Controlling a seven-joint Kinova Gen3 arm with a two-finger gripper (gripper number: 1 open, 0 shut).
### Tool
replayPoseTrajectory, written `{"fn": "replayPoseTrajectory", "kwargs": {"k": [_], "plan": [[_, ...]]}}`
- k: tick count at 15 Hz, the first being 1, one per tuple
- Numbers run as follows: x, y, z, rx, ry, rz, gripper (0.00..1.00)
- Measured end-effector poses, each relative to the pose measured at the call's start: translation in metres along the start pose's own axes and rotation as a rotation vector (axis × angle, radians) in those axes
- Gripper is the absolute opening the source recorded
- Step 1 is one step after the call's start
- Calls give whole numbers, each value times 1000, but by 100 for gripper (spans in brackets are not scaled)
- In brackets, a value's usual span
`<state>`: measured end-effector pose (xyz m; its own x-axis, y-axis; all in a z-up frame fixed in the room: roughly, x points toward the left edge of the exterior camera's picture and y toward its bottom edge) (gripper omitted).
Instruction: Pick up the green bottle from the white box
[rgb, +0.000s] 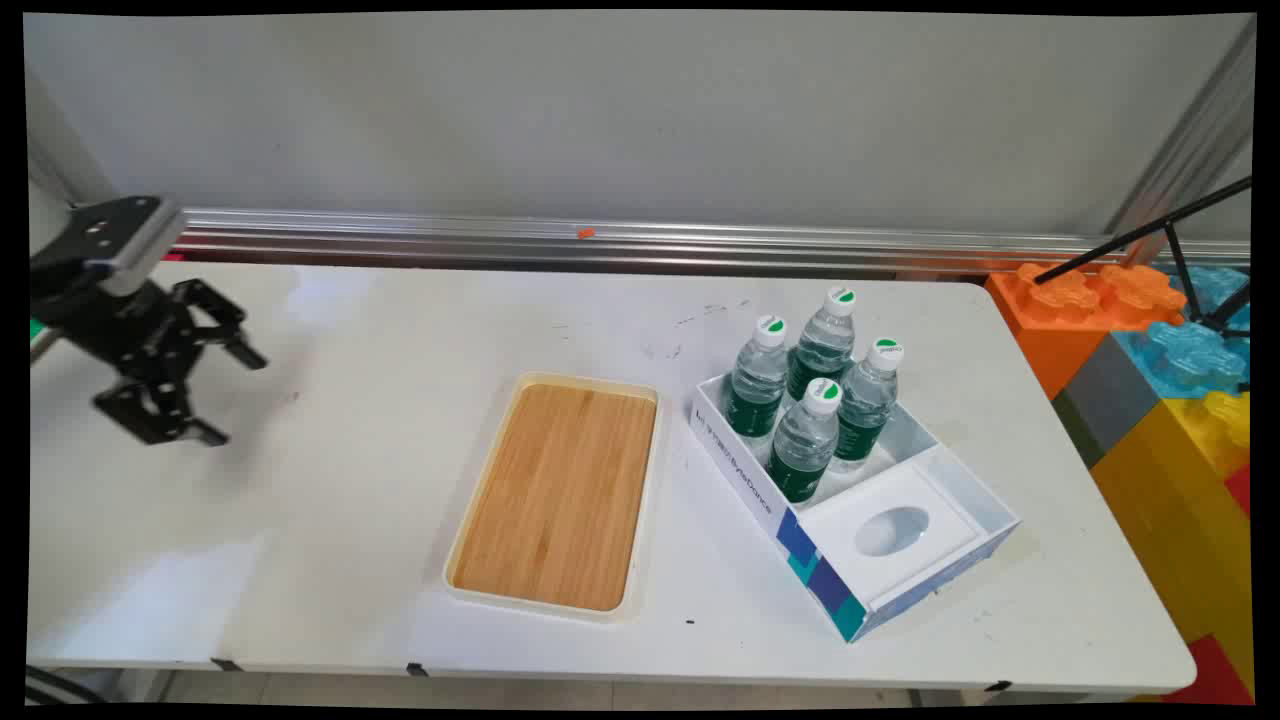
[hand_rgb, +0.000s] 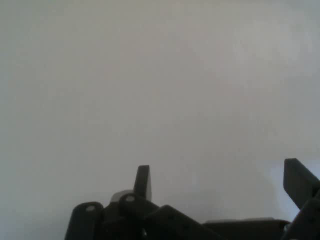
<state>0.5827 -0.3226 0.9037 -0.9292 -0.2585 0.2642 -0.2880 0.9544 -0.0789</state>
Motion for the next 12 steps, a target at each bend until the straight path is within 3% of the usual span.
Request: {"fn": "replayPoseTrajectory", "kwargs": {"k": [4, 12], "plan": [[43, -11, 16, 44, 59, -27, 100], [176, -52, 42, 98, 129, -75, 100]]}}
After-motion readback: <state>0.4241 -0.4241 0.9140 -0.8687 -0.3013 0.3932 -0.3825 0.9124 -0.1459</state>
